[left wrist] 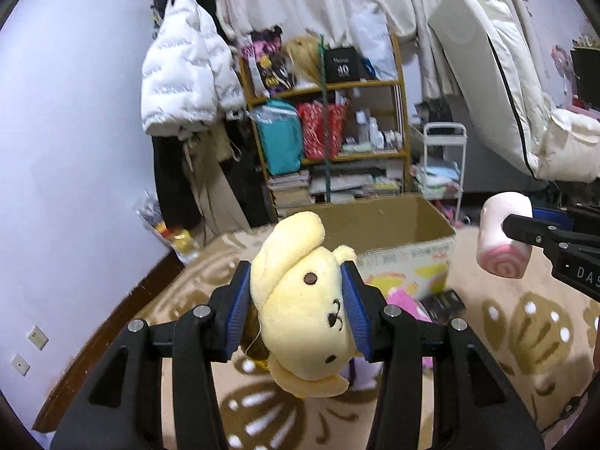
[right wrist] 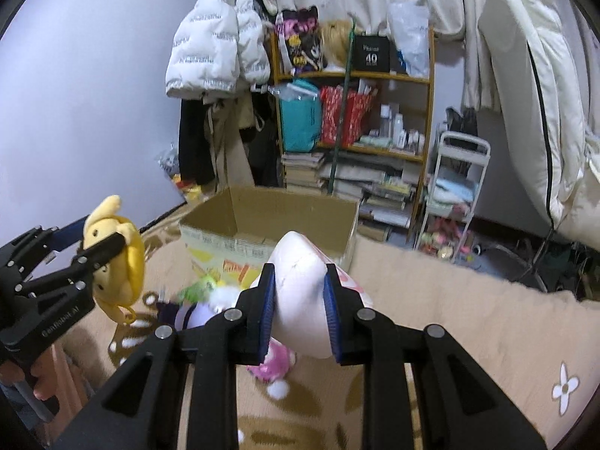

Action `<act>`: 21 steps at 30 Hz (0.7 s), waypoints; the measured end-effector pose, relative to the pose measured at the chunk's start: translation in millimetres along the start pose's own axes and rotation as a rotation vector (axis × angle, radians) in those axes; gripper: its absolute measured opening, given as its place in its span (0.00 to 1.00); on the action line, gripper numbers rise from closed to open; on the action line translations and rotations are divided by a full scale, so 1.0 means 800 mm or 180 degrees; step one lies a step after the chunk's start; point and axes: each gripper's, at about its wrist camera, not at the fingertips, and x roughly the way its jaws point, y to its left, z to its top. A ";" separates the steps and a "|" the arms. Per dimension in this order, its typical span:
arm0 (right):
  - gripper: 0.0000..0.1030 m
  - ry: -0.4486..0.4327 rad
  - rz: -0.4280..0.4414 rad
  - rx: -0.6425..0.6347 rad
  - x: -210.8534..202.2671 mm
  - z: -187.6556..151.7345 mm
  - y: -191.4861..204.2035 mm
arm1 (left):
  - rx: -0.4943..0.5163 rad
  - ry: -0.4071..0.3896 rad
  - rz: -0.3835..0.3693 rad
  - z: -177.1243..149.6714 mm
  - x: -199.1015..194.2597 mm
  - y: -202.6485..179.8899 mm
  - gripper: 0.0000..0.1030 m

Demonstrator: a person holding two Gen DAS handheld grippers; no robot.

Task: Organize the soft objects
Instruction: 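Close the left tool on the yellow dog while the right tool grips the pink cushion, then carry the yellow dog with the left tool while the right tool carries the cushion over the box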

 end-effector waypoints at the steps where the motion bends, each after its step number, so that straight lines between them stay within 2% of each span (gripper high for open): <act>1: 0.25 -0.0069 -0.0016 -0.0025 0.000 0.005 0.002 | -0.0012 -0.0034 0.0016 0.004 0.000 0.003 0.44; 6: 0.25 -0.0322 -0.0051 -0.0098 0.002 0.026 0.013 | -0.0144 -0.0133 0.0118 0.026 0.005 0.026 0.44; 10: 0.25 -0.0441 -0.0018 -0.0145 0.017 0.045 0.020 | -0.0111 -0.0212 0.0199 0.040 0.017 0.036 0.45; 21: 0.26 -0.0637 0.0110 -0.0188 0.058 0.086 0.025 | -0.0010 -0.0533 0.0078 0.096 0.062 0.035 0.45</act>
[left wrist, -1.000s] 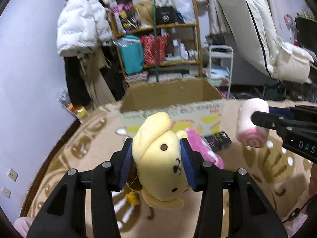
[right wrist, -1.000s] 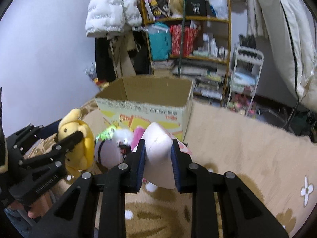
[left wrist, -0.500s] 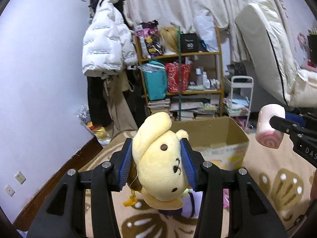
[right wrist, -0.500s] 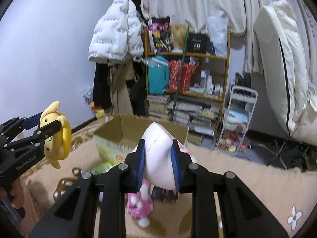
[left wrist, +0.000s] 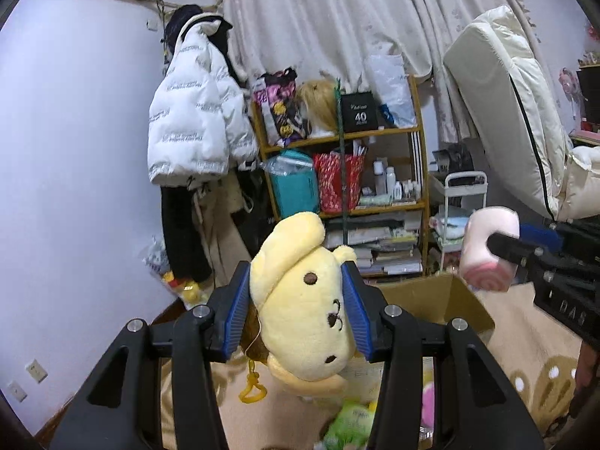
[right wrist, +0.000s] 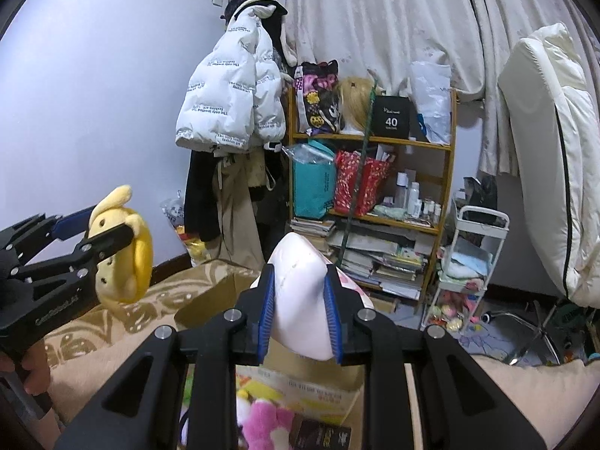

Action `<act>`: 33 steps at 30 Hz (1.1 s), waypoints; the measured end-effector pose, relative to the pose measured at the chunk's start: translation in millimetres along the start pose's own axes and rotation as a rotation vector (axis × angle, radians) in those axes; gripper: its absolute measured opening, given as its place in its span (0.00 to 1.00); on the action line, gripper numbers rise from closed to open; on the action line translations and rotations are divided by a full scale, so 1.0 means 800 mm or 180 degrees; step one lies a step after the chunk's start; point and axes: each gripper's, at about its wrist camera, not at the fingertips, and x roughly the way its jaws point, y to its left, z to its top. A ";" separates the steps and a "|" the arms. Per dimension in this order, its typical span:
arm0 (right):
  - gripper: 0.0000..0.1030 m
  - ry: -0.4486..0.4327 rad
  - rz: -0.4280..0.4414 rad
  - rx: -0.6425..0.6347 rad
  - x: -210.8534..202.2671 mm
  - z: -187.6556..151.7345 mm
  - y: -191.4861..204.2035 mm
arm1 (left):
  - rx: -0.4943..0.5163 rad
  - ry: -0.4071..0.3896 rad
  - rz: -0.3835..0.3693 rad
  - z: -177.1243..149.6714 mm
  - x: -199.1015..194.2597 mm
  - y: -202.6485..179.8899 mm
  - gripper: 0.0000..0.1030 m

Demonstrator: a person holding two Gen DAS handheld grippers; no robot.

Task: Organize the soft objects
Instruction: 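Carry the yellow dog with the left tool while the right tool carries the cushion over the box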

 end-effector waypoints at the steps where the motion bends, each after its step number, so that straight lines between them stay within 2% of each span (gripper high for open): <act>1: 0.26 -0.0006 0.0004 0.0017 0.005 0.001 -0.002 | -0.0009 -0.0021 -0.0010 0.003 0.005 0.000 0.45; 5: 0.26 -0.0025 0.0025 0.0103 0.020 -0.004 -0.011 | -0.0056 -0.0144 -0.0033 0.009 0.023 -0.003 0.46; 11: 0.27 -0.0048 0.0066 0.0221 0.045 -0.014 -0.022 | -0.0100 -0.0089 -0.0044 -0.005 0.057 -0.007 0.46; 15: 0.28 0.0019 0.0109 0.0255 0.060 -0.026 -0.026 | -0.0142 0.0029 -0.0125 -0.020 0.081 -0.009 0.46; 22: 0.28 0.0257 0.0190 0.0295 0.088 -0.055 -0.033 | -0.0135 0.0381 -0.0450 -0.047 0.121 -0.022 0.46; 26: 0.28 0.0358 0.0234 0.0407 0.100 -0.069 -0.041 | -0.0117 0.0541 -0.0449 -0.062 0.138 -0.029 0.46; 33: 0.32 0.0511 0.0218 0.0476 0.111 -0.083 -0.048 | -0.0248 0.0669 -0.0499 -0.070 0.153 -0.025 0.49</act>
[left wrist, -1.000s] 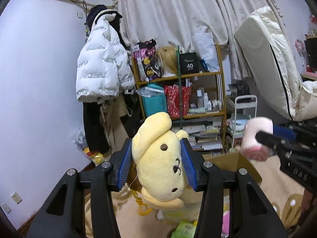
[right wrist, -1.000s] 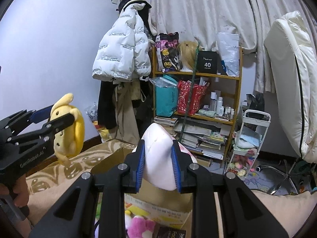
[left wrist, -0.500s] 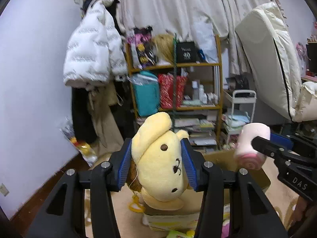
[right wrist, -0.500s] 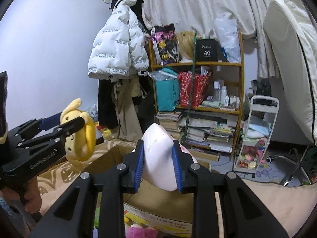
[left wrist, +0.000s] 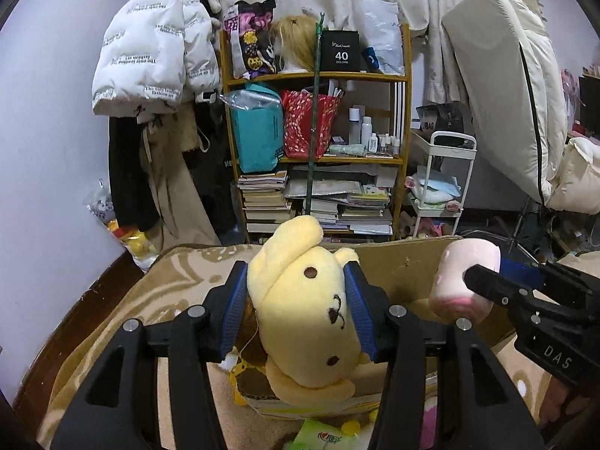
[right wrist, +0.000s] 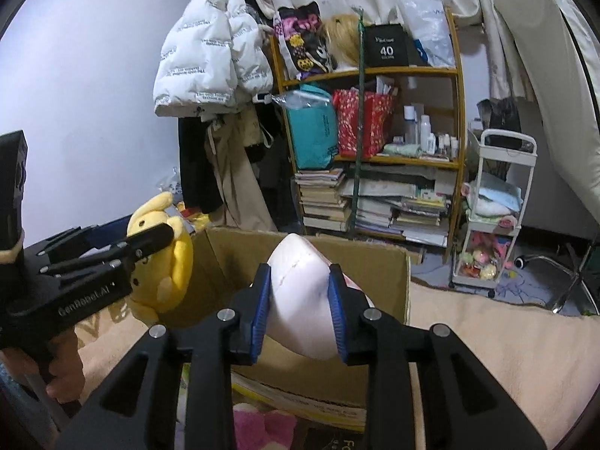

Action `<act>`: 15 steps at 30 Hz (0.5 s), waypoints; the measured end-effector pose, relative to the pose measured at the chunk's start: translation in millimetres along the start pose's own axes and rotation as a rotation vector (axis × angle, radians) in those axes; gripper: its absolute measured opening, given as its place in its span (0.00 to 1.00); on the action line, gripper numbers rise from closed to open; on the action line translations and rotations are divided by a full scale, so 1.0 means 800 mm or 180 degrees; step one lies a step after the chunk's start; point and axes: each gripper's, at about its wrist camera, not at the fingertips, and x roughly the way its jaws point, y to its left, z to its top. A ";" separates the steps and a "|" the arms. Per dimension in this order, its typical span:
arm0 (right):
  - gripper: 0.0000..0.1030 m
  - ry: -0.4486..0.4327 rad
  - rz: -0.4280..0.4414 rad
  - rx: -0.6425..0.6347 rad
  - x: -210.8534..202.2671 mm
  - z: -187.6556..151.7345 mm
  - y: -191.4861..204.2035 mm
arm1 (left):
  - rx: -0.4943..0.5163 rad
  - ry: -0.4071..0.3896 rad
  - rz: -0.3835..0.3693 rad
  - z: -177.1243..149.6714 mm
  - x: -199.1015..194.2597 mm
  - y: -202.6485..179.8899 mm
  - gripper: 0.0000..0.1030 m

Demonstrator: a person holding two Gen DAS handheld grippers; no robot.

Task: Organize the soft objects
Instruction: 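Carry the yellow dog with the left tool while the right tool carries the cushion over the box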

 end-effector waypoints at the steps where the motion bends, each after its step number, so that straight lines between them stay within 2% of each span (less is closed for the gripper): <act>1: 0.32 0.0012 -0.0001 0.0011 0.000 0.000 -0.001 | -0.0003 0.0010 0.0004 -0.001 0.000 0.000 0.52; 5: 0.35 0.0032 -0.0023 0.0022 0.003 -0.002 -0.003 | 0.0067 0.0030 0.0071 -0.004 0.004 -0.003 0.54; 12: 0.36 0.0110 -0.0027 0.0071 0.009 -0.006 -0.009 | 0.0092 0.0073 0.0021 -0.006 0.008 -0.007 0.55; 14: 0.37 0.0114 -0.0018 0.0087 0.009 -0.005 -0.010 | 0.0106 0.0085 0.0013 -0.006 0.010 -0.008 0.65; 15: 0.37 0.0117 -0.0011 0.0090 0.009 -0.005 -0.010 | 0.0105 0.0083 0.0011 -0.006 0.010 -0.008 0.66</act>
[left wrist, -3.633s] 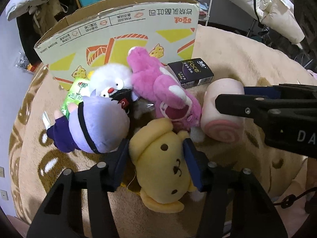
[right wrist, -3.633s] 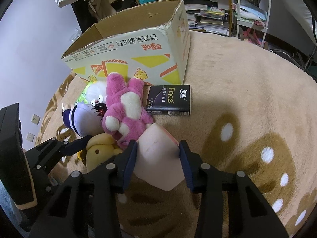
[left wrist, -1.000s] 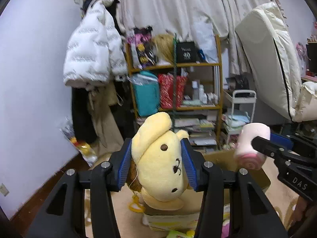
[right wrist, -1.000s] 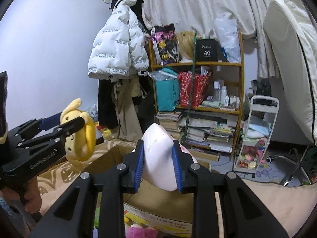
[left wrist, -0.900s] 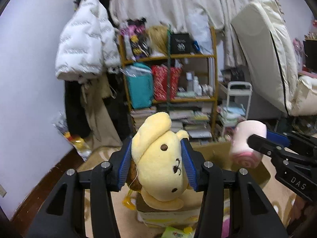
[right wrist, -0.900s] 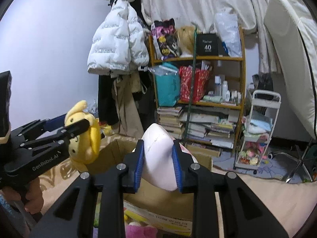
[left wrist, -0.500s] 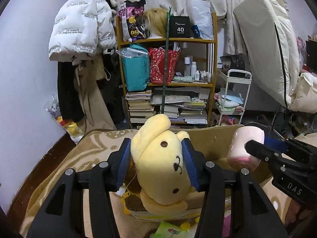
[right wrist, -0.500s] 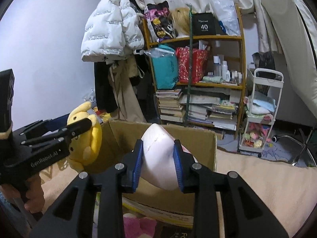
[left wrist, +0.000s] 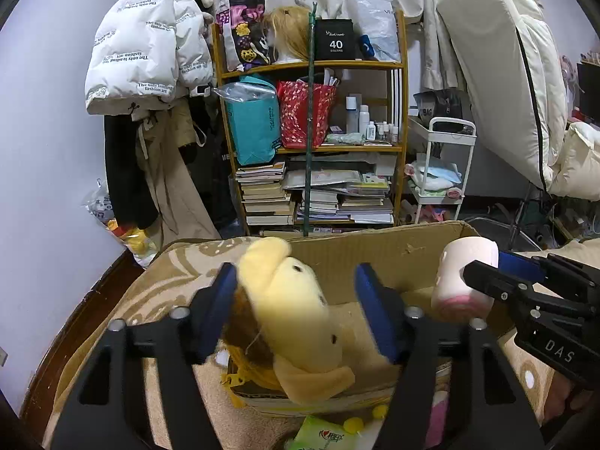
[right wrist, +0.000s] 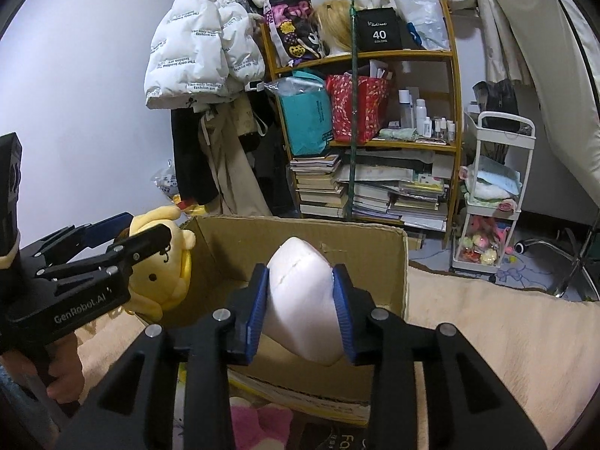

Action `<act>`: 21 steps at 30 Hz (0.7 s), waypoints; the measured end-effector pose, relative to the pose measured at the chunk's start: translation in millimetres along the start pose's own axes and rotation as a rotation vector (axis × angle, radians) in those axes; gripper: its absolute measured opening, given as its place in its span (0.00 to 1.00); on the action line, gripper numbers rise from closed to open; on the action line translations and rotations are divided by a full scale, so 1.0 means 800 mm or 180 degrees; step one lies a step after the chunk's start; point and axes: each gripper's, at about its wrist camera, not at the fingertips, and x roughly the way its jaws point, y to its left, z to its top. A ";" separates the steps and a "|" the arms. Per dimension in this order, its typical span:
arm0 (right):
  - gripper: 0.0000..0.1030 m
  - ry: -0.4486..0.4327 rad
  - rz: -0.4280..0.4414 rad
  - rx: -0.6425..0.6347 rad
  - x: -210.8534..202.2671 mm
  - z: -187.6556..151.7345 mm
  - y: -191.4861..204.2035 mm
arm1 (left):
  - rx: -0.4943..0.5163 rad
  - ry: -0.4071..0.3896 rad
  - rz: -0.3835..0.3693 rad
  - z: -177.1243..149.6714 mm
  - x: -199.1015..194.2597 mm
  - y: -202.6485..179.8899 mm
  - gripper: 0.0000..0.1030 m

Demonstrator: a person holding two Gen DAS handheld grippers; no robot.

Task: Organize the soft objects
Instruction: 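Carry the yellow dog with the left tool while the right tool carries the cushion over the box, then open both tools to drop the yellow dog and pink cushion into the box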

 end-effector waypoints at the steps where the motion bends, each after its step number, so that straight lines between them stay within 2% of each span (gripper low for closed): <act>1: 0.37 0.0006 0.0003 -0.0001 0.001 0.000 -0.001 | 0.0001 -0.0006 0.0004 0.000 0.000 0.000 0.66; 4: 0.38 0.0013 -0.0003 0.0007 0.001 -0.001 -0.001 | 0.0009 0.0021 -0.0009 0.000 0.004 -0.001 0.70; 13: 0.38 0.0050 0.0014 0.0068 0.006 -0.004 -0.005 | -0.0155 -0.0051 -0.0218 0.003 -0.002 0.007 0.69; 17: 0.39 0.0041 0.0039 0.0015 0.005 -0.004 -0.002 | -0.0251 -0.0124 -0.0474 0.009 -0.012 0.010 0.69; 19: 0.40 0.0044 0.0041 -0.0006 0.004 -0.004 -0.001 | -0.0194 -0.0155 -0.0440 0.010 -0.013 0.006 0.70; 21: 0.46 0.0043 0.0051 -0.0001 0.004 -0.004 0.000 | -0.0127 -0.0123 -0.0383 0.009 -0.009 0.001 0.74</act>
